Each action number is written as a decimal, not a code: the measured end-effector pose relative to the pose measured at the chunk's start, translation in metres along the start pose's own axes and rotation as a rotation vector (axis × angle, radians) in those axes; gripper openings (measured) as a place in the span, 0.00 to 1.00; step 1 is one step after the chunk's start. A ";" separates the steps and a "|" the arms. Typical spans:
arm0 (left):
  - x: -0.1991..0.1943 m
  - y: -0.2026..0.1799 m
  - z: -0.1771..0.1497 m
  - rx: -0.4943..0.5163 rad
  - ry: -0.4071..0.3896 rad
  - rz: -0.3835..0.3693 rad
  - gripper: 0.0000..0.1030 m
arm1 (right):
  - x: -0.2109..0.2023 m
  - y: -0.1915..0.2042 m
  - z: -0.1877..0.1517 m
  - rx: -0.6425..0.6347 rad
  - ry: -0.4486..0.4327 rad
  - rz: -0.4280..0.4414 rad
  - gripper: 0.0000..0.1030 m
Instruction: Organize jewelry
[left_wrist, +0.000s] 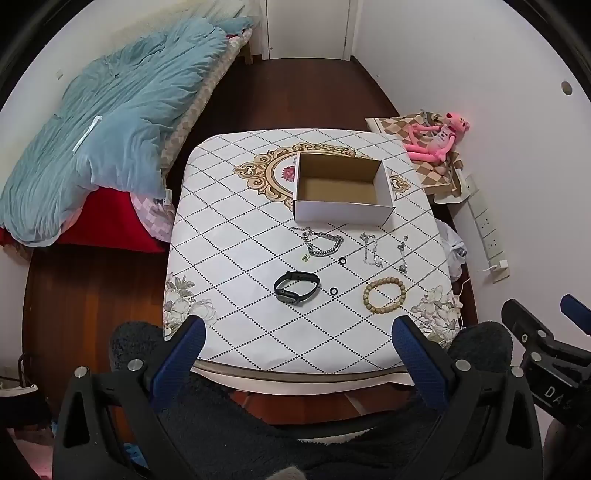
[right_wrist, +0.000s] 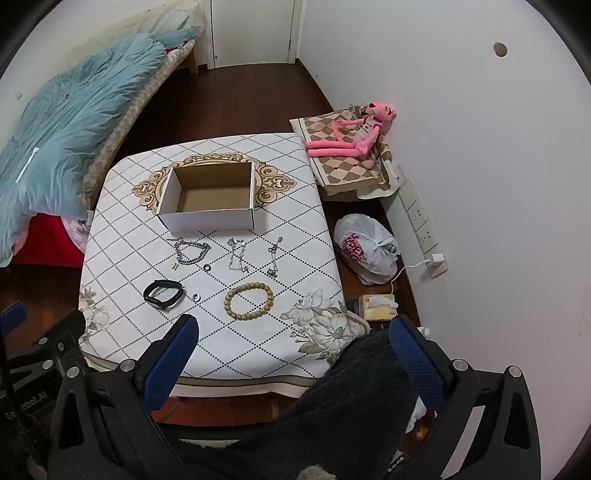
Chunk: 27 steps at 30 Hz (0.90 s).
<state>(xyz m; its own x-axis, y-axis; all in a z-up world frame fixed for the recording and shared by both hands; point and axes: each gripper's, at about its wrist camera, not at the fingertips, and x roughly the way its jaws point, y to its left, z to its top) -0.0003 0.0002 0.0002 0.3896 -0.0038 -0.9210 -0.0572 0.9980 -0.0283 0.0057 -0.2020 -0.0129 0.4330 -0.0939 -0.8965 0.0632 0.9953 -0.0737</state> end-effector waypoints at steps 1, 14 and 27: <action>0.000 0.000 0.000 -0.001 -0.001 0.000 1.00 | 0.000 0.000 0.000 0.000 0.000 0.001 1.00; -0.011 -0.004 0.004 0.009 -0.027 0.006 1.00 | -0.003 0.003 0.000 -0.009 -0.001 -0.005 1.00; -0.014 -0.001 0.002 0.003 -0.041 0.003 1.00 | -0.012 0.002 0.000 -0.009 -0.007 -0.005 1.00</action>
<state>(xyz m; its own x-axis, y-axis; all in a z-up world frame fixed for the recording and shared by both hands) -0.0043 -0.0003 0.0137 0.4269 0.0019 -0.9043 -0.0560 0.9981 -0.0243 0.0004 -0.1986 -0.0030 0.4391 -0.0994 -0.8929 0.0573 0.9949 -0.0826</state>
